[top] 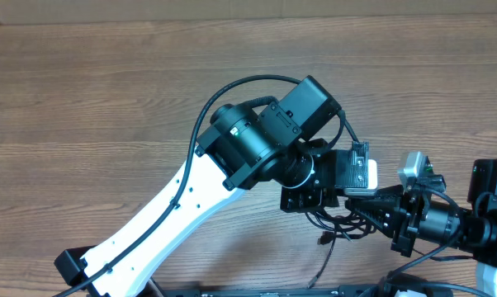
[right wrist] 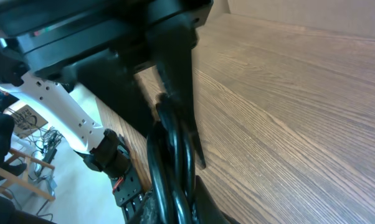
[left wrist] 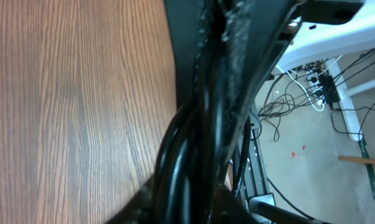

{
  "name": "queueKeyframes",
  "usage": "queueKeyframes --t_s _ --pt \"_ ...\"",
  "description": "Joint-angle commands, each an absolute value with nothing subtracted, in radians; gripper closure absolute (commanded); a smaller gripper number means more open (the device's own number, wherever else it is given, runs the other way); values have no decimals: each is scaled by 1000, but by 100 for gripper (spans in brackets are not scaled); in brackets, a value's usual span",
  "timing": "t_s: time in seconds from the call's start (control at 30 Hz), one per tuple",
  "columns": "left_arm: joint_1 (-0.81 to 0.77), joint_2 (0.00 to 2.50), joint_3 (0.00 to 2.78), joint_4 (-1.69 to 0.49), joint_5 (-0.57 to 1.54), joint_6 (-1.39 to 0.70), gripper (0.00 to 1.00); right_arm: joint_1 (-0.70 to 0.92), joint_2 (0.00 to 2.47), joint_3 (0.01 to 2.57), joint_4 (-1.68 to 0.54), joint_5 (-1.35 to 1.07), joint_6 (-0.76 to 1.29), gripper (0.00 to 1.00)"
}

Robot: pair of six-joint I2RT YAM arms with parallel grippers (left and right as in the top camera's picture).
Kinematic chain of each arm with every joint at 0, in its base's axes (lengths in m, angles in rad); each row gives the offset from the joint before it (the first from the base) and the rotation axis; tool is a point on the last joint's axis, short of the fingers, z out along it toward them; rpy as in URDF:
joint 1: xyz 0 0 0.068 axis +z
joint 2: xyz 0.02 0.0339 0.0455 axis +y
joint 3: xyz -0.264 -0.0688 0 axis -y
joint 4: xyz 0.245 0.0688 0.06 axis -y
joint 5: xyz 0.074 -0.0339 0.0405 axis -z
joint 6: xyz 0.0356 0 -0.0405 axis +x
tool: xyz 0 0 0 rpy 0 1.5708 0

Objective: Untangle cables

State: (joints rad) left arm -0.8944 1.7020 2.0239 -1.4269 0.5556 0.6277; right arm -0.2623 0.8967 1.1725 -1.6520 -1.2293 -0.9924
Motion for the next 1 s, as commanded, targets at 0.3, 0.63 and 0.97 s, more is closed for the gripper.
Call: queueKeyframes --t_s 0.3,0.63,0.97 --pt "-640 1591 2059 -1422 534 245 0 -263 892 1179 -1433 -1252 -694 96" --pt "-570 1588 2058 -1384 769 344 0 -263 893 1179 -1063 -1384 -340 96" --pt "-572 1588 2058 -1304 877 345 0 -263 893 1179 -958 -1532 -340 96"
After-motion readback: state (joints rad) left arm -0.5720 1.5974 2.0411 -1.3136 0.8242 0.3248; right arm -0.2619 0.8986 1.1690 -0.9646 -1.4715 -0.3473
